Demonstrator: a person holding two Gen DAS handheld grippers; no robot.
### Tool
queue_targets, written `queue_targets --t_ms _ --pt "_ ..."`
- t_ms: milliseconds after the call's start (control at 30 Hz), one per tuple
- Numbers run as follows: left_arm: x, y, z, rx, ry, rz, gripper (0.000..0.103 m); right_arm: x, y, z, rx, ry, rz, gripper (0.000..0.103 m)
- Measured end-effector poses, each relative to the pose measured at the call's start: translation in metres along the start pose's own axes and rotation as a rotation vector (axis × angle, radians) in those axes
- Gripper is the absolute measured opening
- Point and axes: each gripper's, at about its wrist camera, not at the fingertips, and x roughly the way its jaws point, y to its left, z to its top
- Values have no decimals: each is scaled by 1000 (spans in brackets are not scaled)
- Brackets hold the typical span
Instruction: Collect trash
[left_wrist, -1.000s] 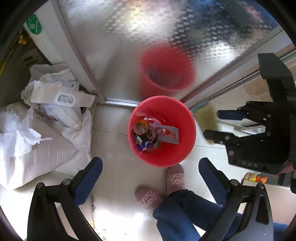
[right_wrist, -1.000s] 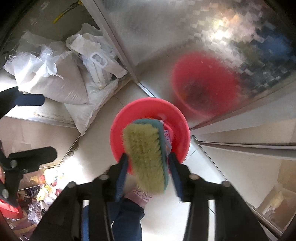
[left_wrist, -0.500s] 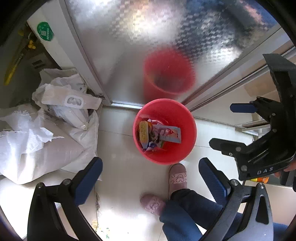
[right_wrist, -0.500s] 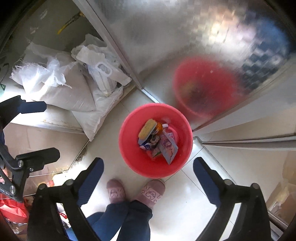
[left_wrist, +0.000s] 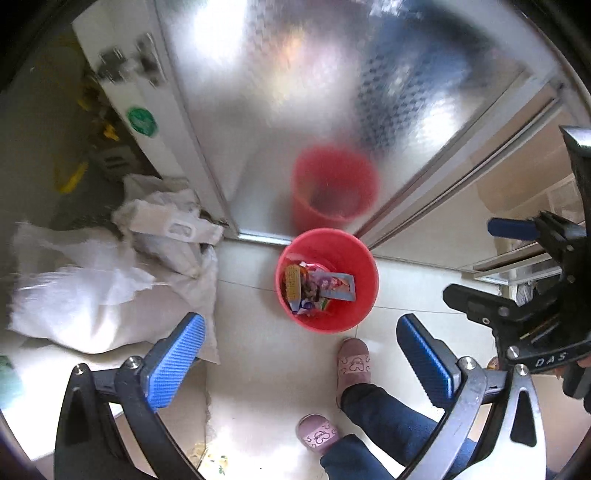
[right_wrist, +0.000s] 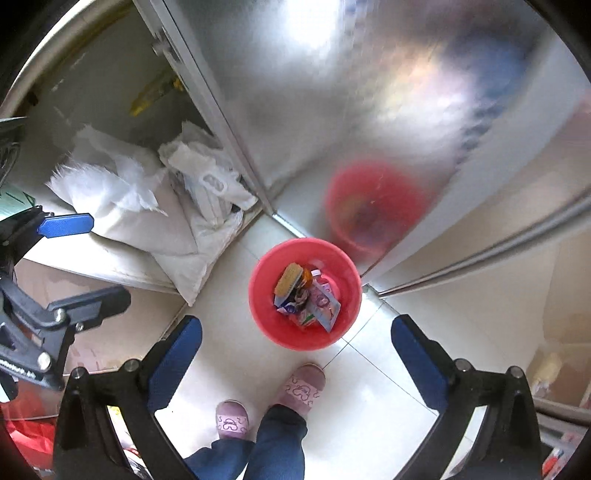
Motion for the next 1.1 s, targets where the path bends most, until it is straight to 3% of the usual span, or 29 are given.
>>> queue_targets --t_ms 100,400,633,833,1100 --pt "-48 -4 -2 -10 -44 -21 103 -41 6 -5 24 -19 -18 102" --pt "-206 -25 -24 30 -181 23 103 -198 39 -25 76 -186 -63 102" --pt "-320 -30 -43 32 -342 34 103 -310 70 -38 62 -377 -141 102" --pt "-387 -32 -54 70 -423 31 103 -371 92 -50 89 -508 -181 102" --pt "-443 -38 -69 114 -479 43 103 -406 106 -56 151 -520 -147 102"
